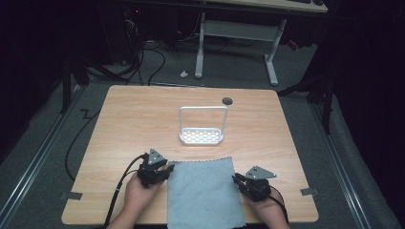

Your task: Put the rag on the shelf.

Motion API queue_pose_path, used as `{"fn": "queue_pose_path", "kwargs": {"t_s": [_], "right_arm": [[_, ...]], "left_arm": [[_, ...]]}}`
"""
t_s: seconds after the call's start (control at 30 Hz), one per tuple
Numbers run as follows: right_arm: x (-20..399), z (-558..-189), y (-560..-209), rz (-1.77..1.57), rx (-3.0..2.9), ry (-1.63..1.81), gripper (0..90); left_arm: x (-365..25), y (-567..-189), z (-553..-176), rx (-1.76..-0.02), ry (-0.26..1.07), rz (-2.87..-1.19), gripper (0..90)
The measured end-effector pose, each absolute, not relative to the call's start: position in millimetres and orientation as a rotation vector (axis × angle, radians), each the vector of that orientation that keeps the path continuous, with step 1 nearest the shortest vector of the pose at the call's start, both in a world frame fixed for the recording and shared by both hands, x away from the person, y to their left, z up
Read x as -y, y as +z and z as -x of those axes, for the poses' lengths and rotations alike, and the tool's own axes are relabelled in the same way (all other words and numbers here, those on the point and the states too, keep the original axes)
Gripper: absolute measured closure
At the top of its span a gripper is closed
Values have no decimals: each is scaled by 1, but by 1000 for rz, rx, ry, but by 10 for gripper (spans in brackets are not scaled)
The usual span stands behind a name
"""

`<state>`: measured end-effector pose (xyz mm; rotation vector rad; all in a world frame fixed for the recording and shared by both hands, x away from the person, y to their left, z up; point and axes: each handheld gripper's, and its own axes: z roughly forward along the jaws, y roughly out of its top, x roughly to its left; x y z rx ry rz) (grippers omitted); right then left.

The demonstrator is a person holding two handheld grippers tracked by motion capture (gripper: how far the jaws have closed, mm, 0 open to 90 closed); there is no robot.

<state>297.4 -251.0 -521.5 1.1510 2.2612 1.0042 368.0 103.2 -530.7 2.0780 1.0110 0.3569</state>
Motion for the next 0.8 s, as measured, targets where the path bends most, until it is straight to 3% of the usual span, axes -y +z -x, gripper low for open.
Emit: {"fn": "queue_pose_path", "kwargs": {"t_s": [0.37, 0.5, 0.7, 0.8], "right_arm": [[250, -302, -524, -1166, -2231, 1039, 713], [246, -320, -522, -1228, -2198, 1030, 664], [239, -357, -523, -1332, -2180, 969, 580], [236, -367, -525, -1364, -2180, 976, 579]], "left_arm": [[-98, -534, -365, -978, 393, -2081, 803], [-99, -534, -365, -962, 365, -2083, 870], [-102, -535, -367, -978, 323, -2064, 873], [-104, -535, -369, -988, 294, -2052, 873]]}}
